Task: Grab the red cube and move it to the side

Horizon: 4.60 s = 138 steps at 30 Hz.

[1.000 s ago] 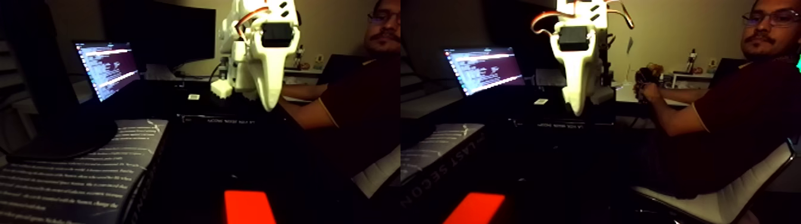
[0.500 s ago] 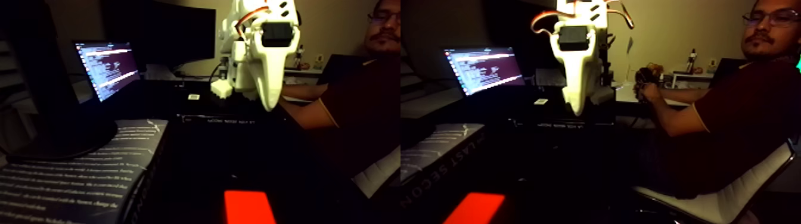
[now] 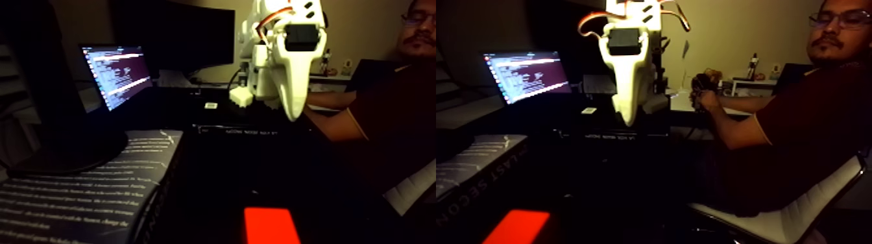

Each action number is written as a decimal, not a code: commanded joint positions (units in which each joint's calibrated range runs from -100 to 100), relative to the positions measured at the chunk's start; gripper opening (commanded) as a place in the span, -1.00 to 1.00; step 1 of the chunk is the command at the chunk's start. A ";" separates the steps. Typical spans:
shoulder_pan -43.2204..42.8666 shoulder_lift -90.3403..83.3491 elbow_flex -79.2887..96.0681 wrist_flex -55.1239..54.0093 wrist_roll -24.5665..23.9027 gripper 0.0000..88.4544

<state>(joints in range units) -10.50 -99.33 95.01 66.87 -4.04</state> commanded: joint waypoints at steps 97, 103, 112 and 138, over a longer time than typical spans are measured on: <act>13.50 100.08 -75.10 0.78 32.55 -0.97; 13.92 101.26 -78.09 3.15 37.30 -0.87; 13.92 101.26 -85.35 17.67 49.17 -0.75; 11.83 111.76 -87.62 3.99 42.15 -0.53</act>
<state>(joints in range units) 0.93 12.24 9.26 72.26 38.23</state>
